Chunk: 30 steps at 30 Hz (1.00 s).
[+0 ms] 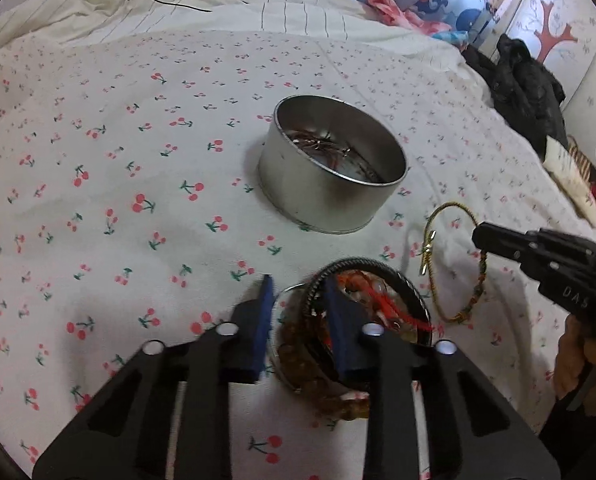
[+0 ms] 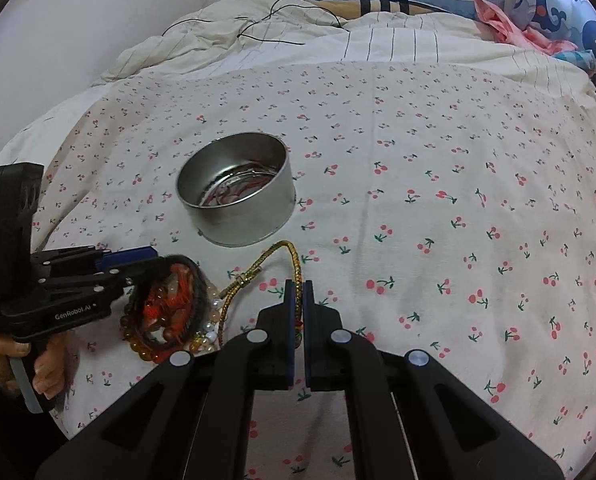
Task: Organize jewelry
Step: 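Grasp the black cord bracelet with the left tool while the right tool holds the gold bracelet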
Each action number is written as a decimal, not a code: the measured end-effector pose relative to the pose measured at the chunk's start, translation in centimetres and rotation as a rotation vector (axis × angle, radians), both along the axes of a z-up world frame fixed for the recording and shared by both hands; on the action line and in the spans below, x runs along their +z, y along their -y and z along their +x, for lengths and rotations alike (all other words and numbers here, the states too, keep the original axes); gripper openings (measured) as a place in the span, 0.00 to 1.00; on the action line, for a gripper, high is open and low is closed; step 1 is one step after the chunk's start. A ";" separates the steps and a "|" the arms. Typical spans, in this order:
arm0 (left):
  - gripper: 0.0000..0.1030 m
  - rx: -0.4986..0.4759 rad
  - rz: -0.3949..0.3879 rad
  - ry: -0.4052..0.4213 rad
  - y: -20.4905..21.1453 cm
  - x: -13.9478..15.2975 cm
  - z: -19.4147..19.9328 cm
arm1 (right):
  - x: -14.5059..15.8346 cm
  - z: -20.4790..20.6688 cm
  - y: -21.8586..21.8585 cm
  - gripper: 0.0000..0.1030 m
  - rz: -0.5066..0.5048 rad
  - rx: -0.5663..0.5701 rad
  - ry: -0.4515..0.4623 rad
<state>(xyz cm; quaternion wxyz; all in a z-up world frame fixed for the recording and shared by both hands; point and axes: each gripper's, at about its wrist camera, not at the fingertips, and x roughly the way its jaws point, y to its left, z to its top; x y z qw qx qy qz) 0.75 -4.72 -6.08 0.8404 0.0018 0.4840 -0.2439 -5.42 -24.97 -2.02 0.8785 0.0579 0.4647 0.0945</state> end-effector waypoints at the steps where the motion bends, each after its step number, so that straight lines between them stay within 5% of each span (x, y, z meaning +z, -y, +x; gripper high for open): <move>1: 0.16 -0.002 0.004 0.001 0.0 0.0 0.0 | -0.1 0.1 0.1 0.04 0.002 0.000 -0.003; 6: 0.16 -0.037 -0.002 -0.009 -0.5 0.5 -0.3 | -0.3 0.2 -0.1 0.04 0.000 0.005 -0.009; 7: 0.20 -0.039 -0.006 -0.008 -0.5 0.6 -0.4 | -0.4 0.2 0.0 0.04 0.000 0.004 -0.011; 9: 0.49 -0.039 -0.027 -0.014 -0.9 0.8 -0.5 | -0.4 0.2 0.1 0.04 0.003 0.000 -0.014; 10: 0.53 -0.024 -0.044 -0.012 -1.1 1.1 -0.5 | -0.5 0.2 0.1 0.04 0.004 -0.001 -0.014; 16: 0.53 0.018 -0.141 -0.080 -1.8 0.3 1.0 | -0.7 0.2 0.1 0.04 0.005 0.000 -0.023; 21: 0.12 0.022 -0.134 -0.111 -1.0 -0.6 2.2 | -1.0 0.4 0.2 0.04 0.004 0.001 -0.031; 24: 0.07 0.011 -0.124 -0.109 -0.7 -0.5 2.4 | -1.2 0.5 0.1 0.04 0.002 0.005 -0.036; 30: 0.07 0.014 -0.224 -0.126 -2.1 1.0 2.8 | -1.2 0.5 0.0 0.04 0.005 0.004 -0.035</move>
